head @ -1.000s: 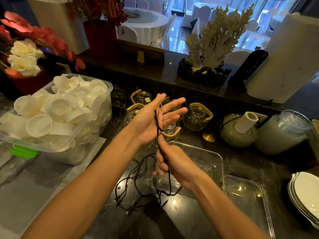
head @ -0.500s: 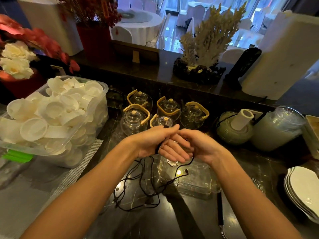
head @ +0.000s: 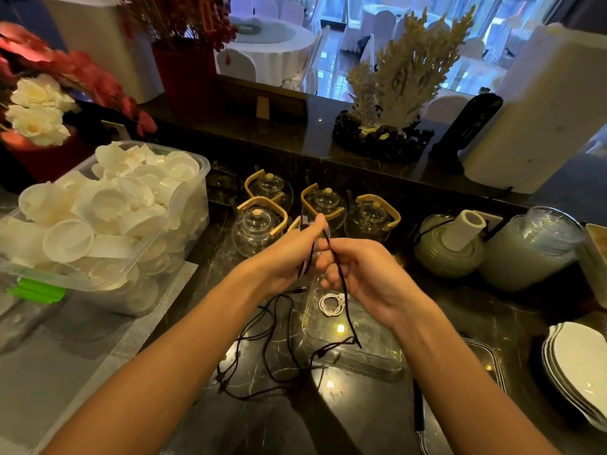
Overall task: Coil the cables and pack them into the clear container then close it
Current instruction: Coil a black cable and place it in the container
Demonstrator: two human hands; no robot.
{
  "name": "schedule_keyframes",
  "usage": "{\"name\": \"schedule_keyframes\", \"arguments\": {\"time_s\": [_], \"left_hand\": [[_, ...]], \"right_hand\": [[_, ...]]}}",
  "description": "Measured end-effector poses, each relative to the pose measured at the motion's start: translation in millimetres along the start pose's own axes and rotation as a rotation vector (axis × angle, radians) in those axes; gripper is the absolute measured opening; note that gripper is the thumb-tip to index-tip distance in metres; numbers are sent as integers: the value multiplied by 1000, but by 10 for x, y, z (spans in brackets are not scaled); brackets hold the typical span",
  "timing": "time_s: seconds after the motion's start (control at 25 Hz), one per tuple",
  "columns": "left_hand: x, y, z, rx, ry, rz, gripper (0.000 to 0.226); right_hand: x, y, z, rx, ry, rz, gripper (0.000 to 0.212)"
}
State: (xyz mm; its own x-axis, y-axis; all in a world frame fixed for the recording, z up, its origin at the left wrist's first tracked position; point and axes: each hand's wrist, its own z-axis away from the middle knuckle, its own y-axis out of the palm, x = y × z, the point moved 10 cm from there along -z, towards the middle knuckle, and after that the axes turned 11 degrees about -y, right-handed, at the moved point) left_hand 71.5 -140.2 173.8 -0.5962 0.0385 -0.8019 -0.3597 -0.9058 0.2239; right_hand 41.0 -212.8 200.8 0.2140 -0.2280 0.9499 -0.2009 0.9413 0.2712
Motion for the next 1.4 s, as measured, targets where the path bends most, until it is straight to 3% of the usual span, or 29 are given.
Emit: {"name": "schedule_keyframes", "arguments": {"time_s": [0.08, 0.2, 0.32, 0.52, 0.64, 0.76, 0.92, 1.12, 1.24, 1.4], "left_hand": [[-50, -14, -39, -13, 59, 175, 46], [-243, 36, -53, 125, 177, 497, 49], [-400, 104, 23, 212, 212, 581, 48], [-363, 381, 216, 330, 107, 346, 44], [-139, 424, 236, 354, -12, 57, 47], [101, 391, 200, 311, -95, -164, 54], [375, 248, 86, 150, -194, -239, 61], [293, 57, -56, 0, -69, 279, 51], [158, 124, -104, 79, 9, 569, 42], [102, 221, -118, 198, 15, 661, 33]], "right_hand": [[-138, 40, 124, 40, -16, 29, 30], [-543, 55, 336, 90, 54, 63, 43], [-927, -73, 469, 52, 128, -3, 48], [-1117, -530, 342, -99, 226, 126, 50], [-859, -660, 127, -96, 180, -120, 27], [-535, -665, -19, -26, 169, -232, 21], [-229, -543, -48, 27, 203, 23, 23], [0, -275, 69, 33, -24, 190, 31], [-209, -184, 216, 22, -82, 235, 35], [-648, -124, 428, 73, -10, 287, 46]]}}
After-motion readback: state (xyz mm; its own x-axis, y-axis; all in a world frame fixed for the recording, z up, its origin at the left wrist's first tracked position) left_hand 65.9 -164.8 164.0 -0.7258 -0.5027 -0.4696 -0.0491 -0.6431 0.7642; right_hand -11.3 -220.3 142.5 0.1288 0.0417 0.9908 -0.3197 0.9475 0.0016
